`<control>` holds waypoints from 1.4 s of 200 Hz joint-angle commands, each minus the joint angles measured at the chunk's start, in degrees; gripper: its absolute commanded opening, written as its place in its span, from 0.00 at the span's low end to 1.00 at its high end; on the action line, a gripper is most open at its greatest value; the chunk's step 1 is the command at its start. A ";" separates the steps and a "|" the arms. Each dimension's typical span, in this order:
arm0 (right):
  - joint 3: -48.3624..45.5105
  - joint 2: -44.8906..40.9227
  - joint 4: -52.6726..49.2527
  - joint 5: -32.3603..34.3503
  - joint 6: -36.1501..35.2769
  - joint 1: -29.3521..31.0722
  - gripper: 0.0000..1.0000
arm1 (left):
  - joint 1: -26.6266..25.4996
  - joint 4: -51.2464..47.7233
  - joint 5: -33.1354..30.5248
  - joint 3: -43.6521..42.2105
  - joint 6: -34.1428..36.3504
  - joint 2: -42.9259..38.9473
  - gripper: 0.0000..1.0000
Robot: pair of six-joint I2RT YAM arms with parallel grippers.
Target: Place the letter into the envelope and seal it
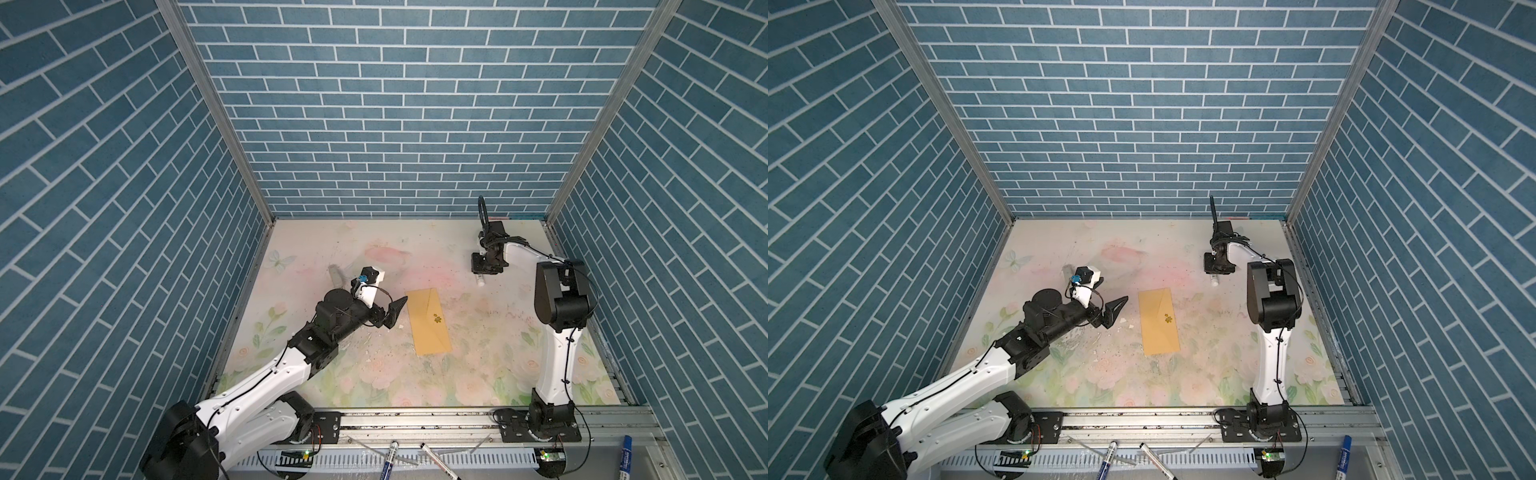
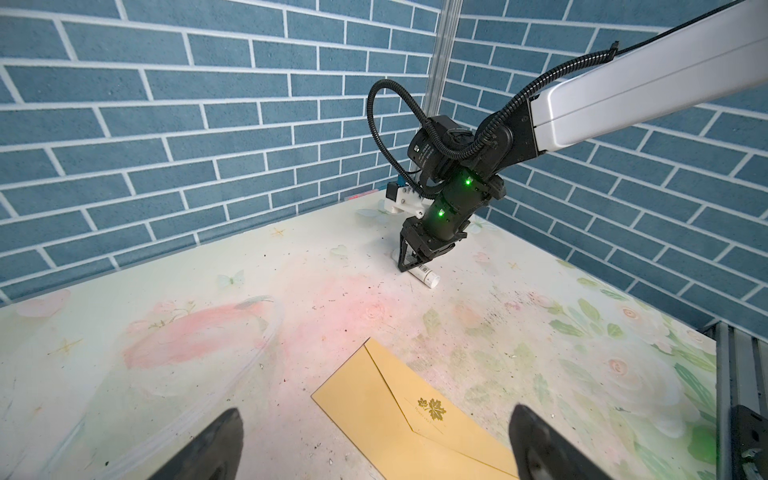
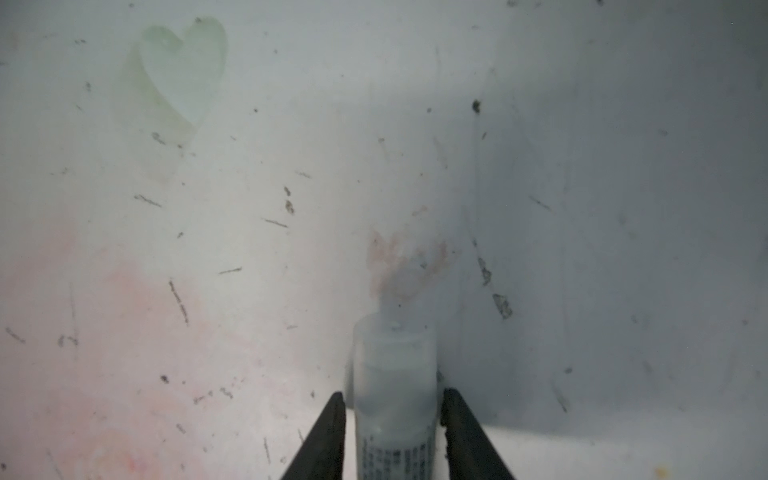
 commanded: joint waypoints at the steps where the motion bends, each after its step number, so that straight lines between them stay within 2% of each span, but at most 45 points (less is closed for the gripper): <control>1: 1.45 1.94 -2.70 -0.34 -0.10 -0.37 0.44 | 0.43 1.35 -0.26 -1.14 -0.15 -0.27 1.00; 40: 1.76 1.76 -2.93 -0.62 0.07 -0.32 0.51 | 0.35 1.57 -0.75 -1.44 -0.07 -0.29 1.00; 67: 2.30 1.00 -3.13 -0.89 0.25 -0.34 0.60 | 0.43 1.08 -2.90 -1.81 0.02 -0.81 1.00; 94: 3.05 -1.17 -3.39 -0.89 0.51 -0.32 0.70 | 0.67 -1.74 -9.28 -1.86 0.20 -2.00 1.00; 105: 3.27 -2.91 -3.33 -2.89 0.51 -0.27 0.75 | 1.24 -2.56 -12.32 -2.17 0.27 -2.76 1.00; 146: -0.70 -13.88 1.20 -4.64 0.19 -0.31 0.88 | 7.51 -3.93 -23.93 -4.20 0.67 -4.87 1.00; 190: -17.70 -33.50 17.61 -4.03 -0.85 -0.34 0.99 | 14.51 1.07 -30.82 -7.38 5.56 -4.21 1.00; 216: -32.53 -46.29 30.98 -1.60 -0.88 -0.41 0.99 | 18.10 6.03 -33.20 -10.20 7.60 -2.24 1.00; 252: -52.59 -59.85 45.81 10.70 -1.68 -0.66 0.99 | 22.19 13.43 -34.86 -13.74 10.42 0.21 1.00; 280: -62.55 -64.48 50.84 21.56 -4.08 -1.10 0.99 | 24.71 18.14 -34.44 -16.14 10.83 3.06 1.00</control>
